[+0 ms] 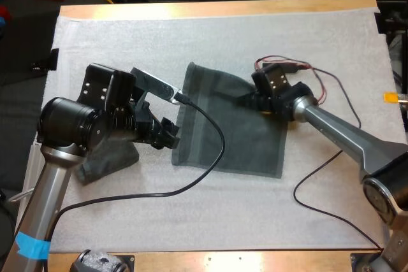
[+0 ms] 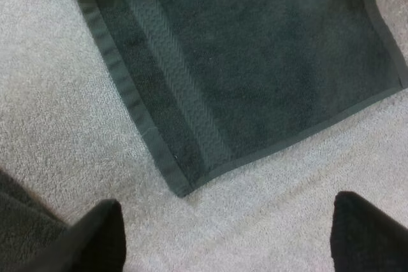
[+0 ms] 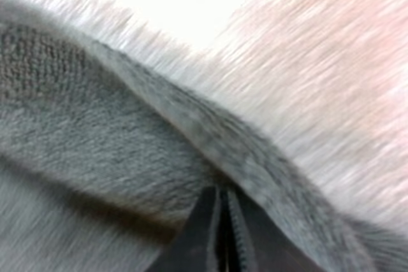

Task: Pick towel from pile, fold and stack

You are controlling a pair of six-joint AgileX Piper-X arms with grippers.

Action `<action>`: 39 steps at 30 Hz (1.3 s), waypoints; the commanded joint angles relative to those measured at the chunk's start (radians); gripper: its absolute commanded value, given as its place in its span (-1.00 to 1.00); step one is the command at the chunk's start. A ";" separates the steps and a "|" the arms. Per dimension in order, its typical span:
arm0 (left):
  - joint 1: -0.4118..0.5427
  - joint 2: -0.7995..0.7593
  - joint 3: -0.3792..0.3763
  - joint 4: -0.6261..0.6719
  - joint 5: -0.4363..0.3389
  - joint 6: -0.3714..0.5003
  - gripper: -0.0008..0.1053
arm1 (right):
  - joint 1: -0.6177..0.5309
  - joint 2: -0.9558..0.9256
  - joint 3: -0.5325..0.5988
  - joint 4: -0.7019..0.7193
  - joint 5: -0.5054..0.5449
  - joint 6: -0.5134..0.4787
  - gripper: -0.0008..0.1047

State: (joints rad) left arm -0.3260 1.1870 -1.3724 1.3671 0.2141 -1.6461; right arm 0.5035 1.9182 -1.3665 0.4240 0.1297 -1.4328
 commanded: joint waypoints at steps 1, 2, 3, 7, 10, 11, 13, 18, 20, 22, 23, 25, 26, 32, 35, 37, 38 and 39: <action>-0.005 -0.002 -0.003 0.005 -0.009 -0.002 0.22 | -0.016 -0.001 -0.004 -0.025 0.048 -0.004 -0.96; -0.005 -0.002 -0.003 0.005 -0.009 -0.002 0.22 | -0.024 -0.001 -0.004 -0.044 0.071 -0.005 -0.96; -0.005 -0.002 -0.003 0.005 -0.009 -0.002 0.22 | -0.033 -0.001 -0.004 -0.068 0.095 -0.006 -0.96; -0.005 -0.002 -0.003 0.005 -0.009 -0.002 0.22 | -0.066 -0.009 -0.023 -0.127 0.137 -0.006 -0.96; -0.005 -0.002 -0.003 0.005 -0.009 -0.002 0.22 | -0.070 -0.026 -0.043 -0.130 0.173 -0.010 -0.92; -0.005 -0.002 -0.003 0.005 -0.009 -0.002 0.22 | -0.070 -0.035 -0.046 -0.130 0.187 -0.018 -0.88; -0.005 -0.002 -0.003 0.005 -0.009 -0.002 0.22 | -0.070 -0.066 -0.047 -0.122 0.196 -0.058 -0.68; -0.005 -0.002 -0.003 0.005 -0.009 -0.002 0.22 | -0.070 -0.159 -0.047 -0.003 0.196 -0.076 -0.16; -0.005 -0.002 -0.003 0.005 -0.009 -0.002 0.22 | -0.070 -0.198 -0.047 0.071 0.182 -0.076 0.01; -0.005 -0.002 -0.003 0.003 -0.009 -0.002 0.22 | -0.070 -0.234 -0.047 0.144 0.116 -0.076 0.15; -0.005 -0.002 -0.003 0.001 -0.009 -0.002 0.22 | -0.070 -0.247 -0.047 0.168 0.090 -0.076 0.18; -0.005 -0.002 -0.003 0.001 -0.009 -0.002 0.22 | -0.068 -0.278 -0.047 0.256 0.054 -0.068 0.19; -0.005 -0.002 -0.003 0.001 -0.009 -0.002 0.22 | -0.068 -0.286 -0.047 0.290 0.047 -0.066 0.19; -0.005 -0.002 -0.003 0.011 -0.009 -0.002 0.22 | -0.060 -0.368 -0.016 0.449 0.038 -0.051 0.19; -0.005 -0.002 -0.003 0.023 -0.009 -0.002 0.22 | -0.044 -0.431 0.046 0.456 0.037 -0.038 0.19; -0.005 -0.002 -0.003 0.035 -0.009 -0.002 0.22 | -0.024 -0.485 0.109 0.456 0.038 -0.022 0.19; -0.005 -0.002 -0.003 0.040 -0.009 -0.002 0.22 | -0.016 -0.509 0.130 0.456 0.038 -0.018 0.19; -0.005 -0.004 -0.003 0.051 -0.009 -0.002 0.22 | -0.004 -0.534 0.157 0.456 0.038 -0.010 0.19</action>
State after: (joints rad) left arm -0.3260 1.1870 -1.3724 1.4077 0.2141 -1.6461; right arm 0.4971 1.3929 -1.2073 0.8644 0.1722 -1.4461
